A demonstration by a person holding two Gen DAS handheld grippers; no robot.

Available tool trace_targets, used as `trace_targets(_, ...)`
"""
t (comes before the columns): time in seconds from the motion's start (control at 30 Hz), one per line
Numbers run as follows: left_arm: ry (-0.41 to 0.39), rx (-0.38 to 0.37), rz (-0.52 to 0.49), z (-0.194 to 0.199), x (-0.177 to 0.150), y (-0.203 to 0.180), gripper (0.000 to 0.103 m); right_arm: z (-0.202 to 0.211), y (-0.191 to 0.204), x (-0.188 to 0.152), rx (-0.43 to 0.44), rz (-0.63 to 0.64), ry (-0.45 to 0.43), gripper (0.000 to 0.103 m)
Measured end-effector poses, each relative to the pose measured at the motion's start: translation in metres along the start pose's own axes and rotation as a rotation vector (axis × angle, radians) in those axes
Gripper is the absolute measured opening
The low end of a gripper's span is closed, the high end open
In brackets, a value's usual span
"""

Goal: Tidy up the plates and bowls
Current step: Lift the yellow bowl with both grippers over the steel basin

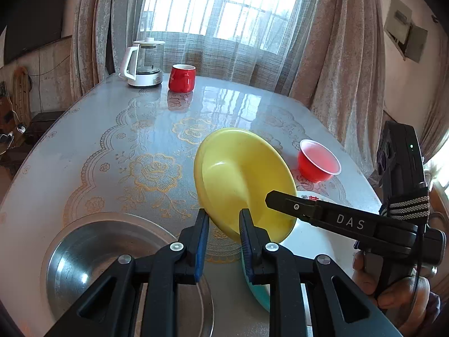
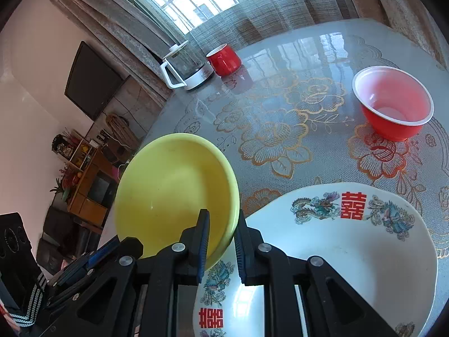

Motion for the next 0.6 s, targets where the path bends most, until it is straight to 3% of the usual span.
trace_targets(0.6,-0.03,0.049,0.053,0.035,-0.027,0.05,0.022,-0.036,0.052,-0.014,0.051,0.074,0.051,0.017)
Point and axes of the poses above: each gripper's, at about its wrist camera, not at the fingertips, and z roughly against the way its jaws point, y to its left, x to its top, the point moved 9 cm from there along -z, roughly the way its jaws point, and after that the axes turned 10 degrees about y, right-handed, at the moved point
